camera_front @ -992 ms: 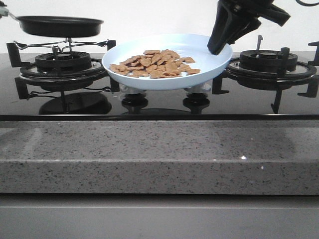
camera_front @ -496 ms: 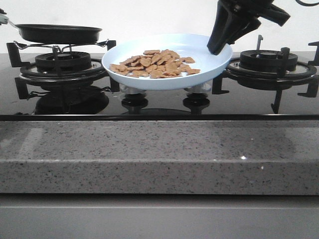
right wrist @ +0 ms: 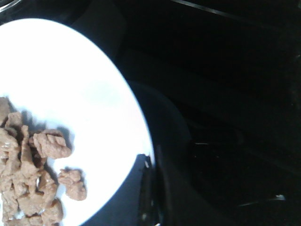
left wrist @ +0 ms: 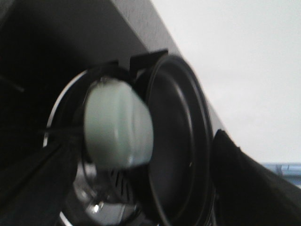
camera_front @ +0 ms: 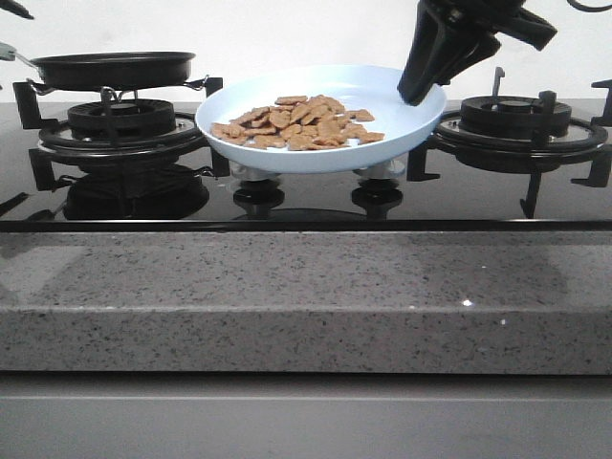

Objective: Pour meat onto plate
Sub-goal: 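Open the left gripper and withdraw it from the pan handle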

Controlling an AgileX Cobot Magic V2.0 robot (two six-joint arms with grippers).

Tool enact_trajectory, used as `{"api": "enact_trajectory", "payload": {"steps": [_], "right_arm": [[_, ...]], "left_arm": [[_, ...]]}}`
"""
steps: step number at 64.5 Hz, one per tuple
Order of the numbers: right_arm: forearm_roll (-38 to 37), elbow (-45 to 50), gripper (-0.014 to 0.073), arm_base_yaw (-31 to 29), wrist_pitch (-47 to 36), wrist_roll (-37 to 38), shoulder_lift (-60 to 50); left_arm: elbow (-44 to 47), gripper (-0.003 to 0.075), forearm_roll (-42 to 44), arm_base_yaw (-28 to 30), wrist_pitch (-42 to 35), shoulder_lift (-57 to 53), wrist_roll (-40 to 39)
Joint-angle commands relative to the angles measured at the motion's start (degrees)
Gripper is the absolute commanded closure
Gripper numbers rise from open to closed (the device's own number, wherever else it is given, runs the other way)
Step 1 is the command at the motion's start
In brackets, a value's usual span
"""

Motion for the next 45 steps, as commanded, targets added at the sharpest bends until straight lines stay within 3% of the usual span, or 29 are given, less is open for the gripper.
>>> {"api": "enact_trajectory", "payload": {"steps": [1, 8, 16, 38, 45], "right_arm": [[2.10, -1.48, 0.0652, -0.18, -2.09, -0.30, -3.43], [2.10, -1.48, 0.0652, -0.18, -2.09, -0.30, -3.43], [2.10, -1.48, 0.0652, -0.18, -2.09, -0.30, -3.43], [2.10, -1.48, 0.0652, -0.18, -2.09, -0.30, -3.43], [2.10, -1.48, 0.0652, -0.18, -2.09, -0.30, -3.43]], "left_arm": [[-1.72, 0.0144, -0.41, 0.06, 4.39, -3.48, -0.69], [-1.72, 0.0154, 1.39, 0.06, 7.16, -3.99, -0.69], [-1.59, 0.0225, 4.37, 0.06, 8.11, -5.64, -0.58], [-0.34, 0.0708, 5.97, 0.06, 8.00, -12.22, -0.58], [2.56, 0.0741, 5.95, 0.06, 7.20, -16.04, 1.45]]}}
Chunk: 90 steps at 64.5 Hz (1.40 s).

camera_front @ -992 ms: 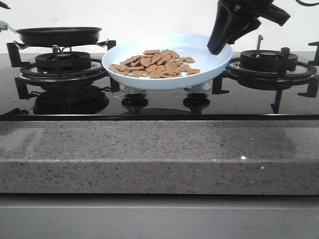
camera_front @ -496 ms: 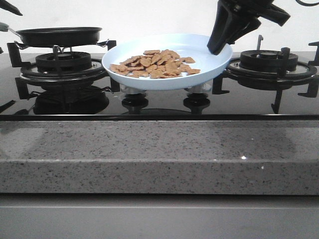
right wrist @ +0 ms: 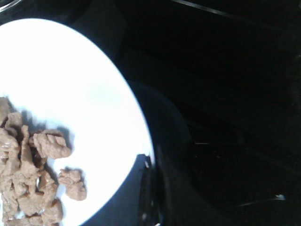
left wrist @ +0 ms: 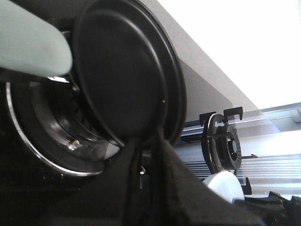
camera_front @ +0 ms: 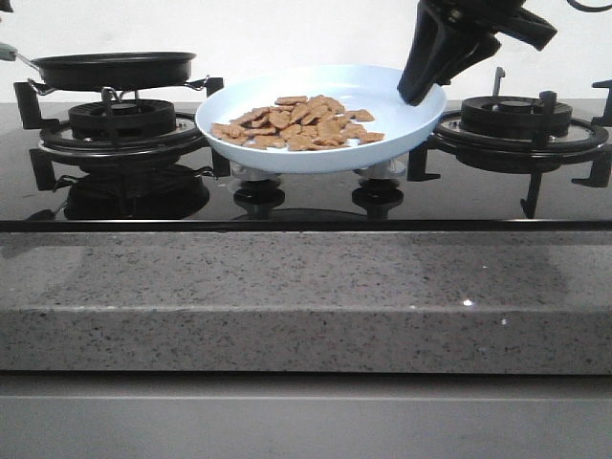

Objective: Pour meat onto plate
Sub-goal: 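Open the left gripper and withdraw it from the pan handle, then lower the meat-filled plate onto the stovetop and open the right gripper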

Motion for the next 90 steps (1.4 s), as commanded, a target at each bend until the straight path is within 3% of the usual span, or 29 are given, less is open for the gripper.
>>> {"api": "enact_trajectory", "payload": {"steps": [1, 18, 35, 53, 68, 90], "right_arm": [[2.10, -1.48, 0.0652, -0.18, -2.09, -0.30, -3.43], [2.10, -1.48, 0.0652, -0.18, -2.09, -0.30, -3.43], [2.10, -1.48, 0.0652, -0.18, -2.09, -0.30, -3.43], [2.15, -1.48, 0.0652, -0.18, -2.09, -0.30, -3.43], [3.13, -1.48, 0.0652, -0.18, -2.09, -0.30, -3.43], [3.18, -4.31, 0.0652, -0.50, -1.89, 0.17, -2.80]], "left_arm": [[1.11, 0.0741, -3.32, 0.06, 0.01, -6.17, 1.79], [13.28, 0.0741, -1.01, -0.25, -8.59, -22.24, 11.40], [22.00, 0.0741, 18.52, -3.88, -24.30, -41.75, 11.94], [34.76, 0.0741, 33.41, -13.83, -36.27, -57.78, 11.94], [42.54, 0.0741, 32.41, -16.63, -38.83, -65.30, 11.94], [43.12, 0.0741, 26.26, -16.63, -39.04, -66.38, 11.94]]}}
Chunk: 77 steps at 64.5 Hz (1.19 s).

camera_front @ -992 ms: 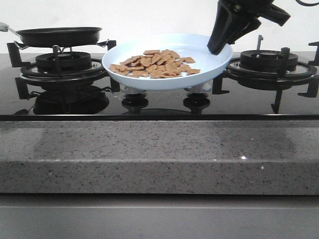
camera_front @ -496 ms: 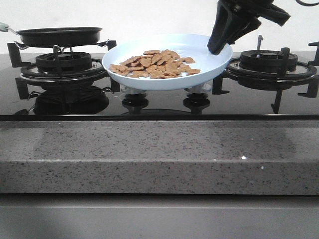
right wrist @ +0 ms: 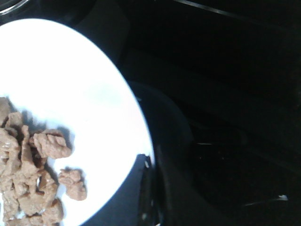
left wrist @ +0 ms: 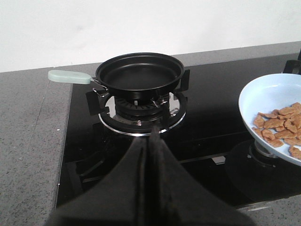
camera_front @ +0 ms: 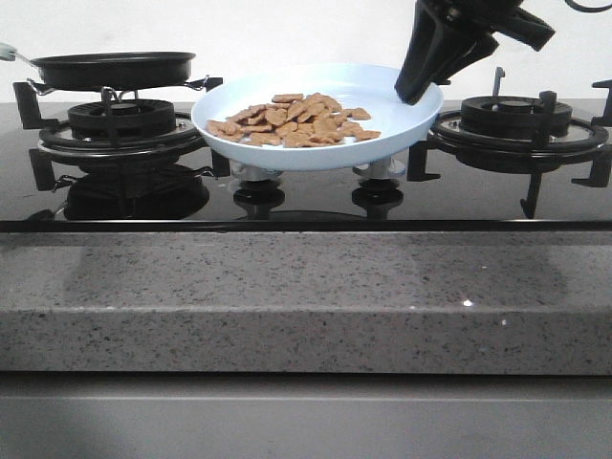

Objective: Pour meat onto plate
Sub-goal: 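Lower the meat-filled plate onto the stovetop and open the right gripper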

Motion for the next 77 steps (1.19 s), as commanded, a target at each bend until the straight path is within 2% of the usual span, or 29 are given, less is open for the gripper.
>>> {"api": "enact_trajectory", "payload": {"steps": [1, 25, 53, 58, 71, 77], "right_arm": [[2.39, -4.48, 0.0652, -0.61, -2.12, 0.40, -2.44], [2.33, -22.96, 0.0652, -4.91, 1.38, 4.43, 9.81], [-0.74, -23.26, 0.0650, -5.09, 5.20, 4.43, 14.67], [-0.97, -23.26, 0.0625, -5.09, 5.14, 4.43, 14.67], [-1.09, -23.26, 0.0435, -5.09, 5.37, 4.43, 14.67], [-1.09, -23.26, 0.0389, -5.09, 5.37, 4.43, 14.67]], "left_arm": [[-1.48, 0.0741, -2.32, -0.39, -3.90, 0.11, -0.18], [-1.48, 0.0741, -2.45, -0.39, -3.90, 0.11, -0.18], [-1.48, 0.0741, -2.45, -0.39, -3.90, 0.11, -0.18], [-1.48, 0.0741, -2.45, -0.39, -3.90, 0.11, -0.18], [-1.48, 0.0741, -2.71, -0.39, -3.90, 0.11, -0.18], [-1.48, 0.0741, -2.71, -0.39, -3.90, 0.11, -0.18]]}}
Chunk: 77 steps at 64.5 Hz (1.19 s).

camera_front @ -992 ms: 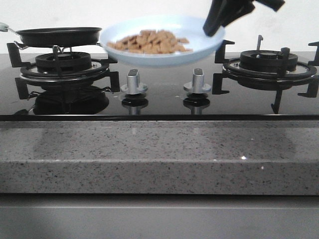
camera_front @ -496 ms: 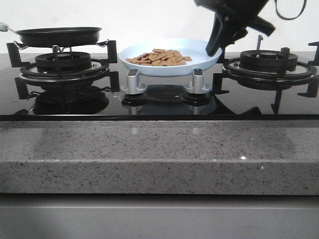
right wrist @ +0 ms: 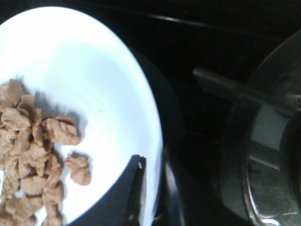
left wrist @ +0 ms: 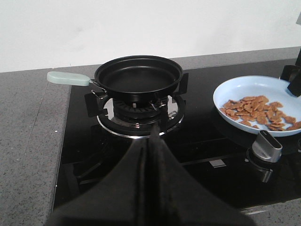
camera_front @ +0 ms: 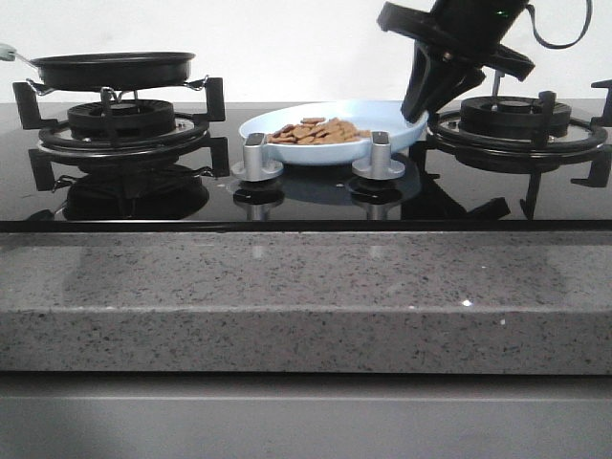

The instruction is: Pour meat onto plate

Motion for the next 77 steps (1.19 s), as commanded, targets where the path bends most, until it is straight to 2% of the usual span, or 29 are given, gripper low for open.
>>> {"api": "enact_trajectory", "payload": {"steps": [1, 12, 18, 25, 35, 50, 60, 67, 77], "right_arm": [[1.25, -1.98, 0.0386, -0.23, -0.98, -0.69, -3.56], [0.37, -2.09, 0.0316, -0.23, -0.95, -0.69, -3.97], [-1.17, -3.03, 0.0328, -0.23, 0.22, -0.64, -4.73], [-1.91, -5.13, 0.0430, -0.23, 3.64, -0.64, -6.15], [-2.09, -7.12, 0.0664, -0.23, 6.84, -0.64, -8.22], [-2.56, -5.84, 0.0655, -0.23, 7.38, -0.80, -12.89], [-2.66, 6.58, 0.0655, 0.20, -3.12, -5.52, -24.34], [-3.18, 21.51, 0.0655, 0.64, -12.80, -8.40, -35.71], [-4.83, 43.01, 0.0655, 0.64, -27.07, -8.52, -51.38]], "left_arm": [[-1.48, 0.0741, -1.95, -0.39, -3.62, 0.11, -0.18], [-1.48, 0.0741, -1.95, -0.39, -3.62, 0.11, -0.18], [-1.48, 0.0741, -1.95, -0.39, -3.62, 0.11, -0.18], [-1.48, 0.0741, -1.95, -0.39, -3.62, 0.11, -0.18], [-1.48, 0.0741, -1.95, -0.39, -3.62, 0.11, -0.18], [-1.48, 0.0741, -1.95, -0.39, -3.62, 0.11, -0.18], [-1.48, 0.0741, -1.95, -0.39, -3.62, 0.11, -0.18], [-1.48, 0.0741, -1.95, -0.39, -3.62, 0.11, -0.18], [-1.48, 0.0741, -1.95, -0.39, -3.62, 0.11, -0.18]]}}
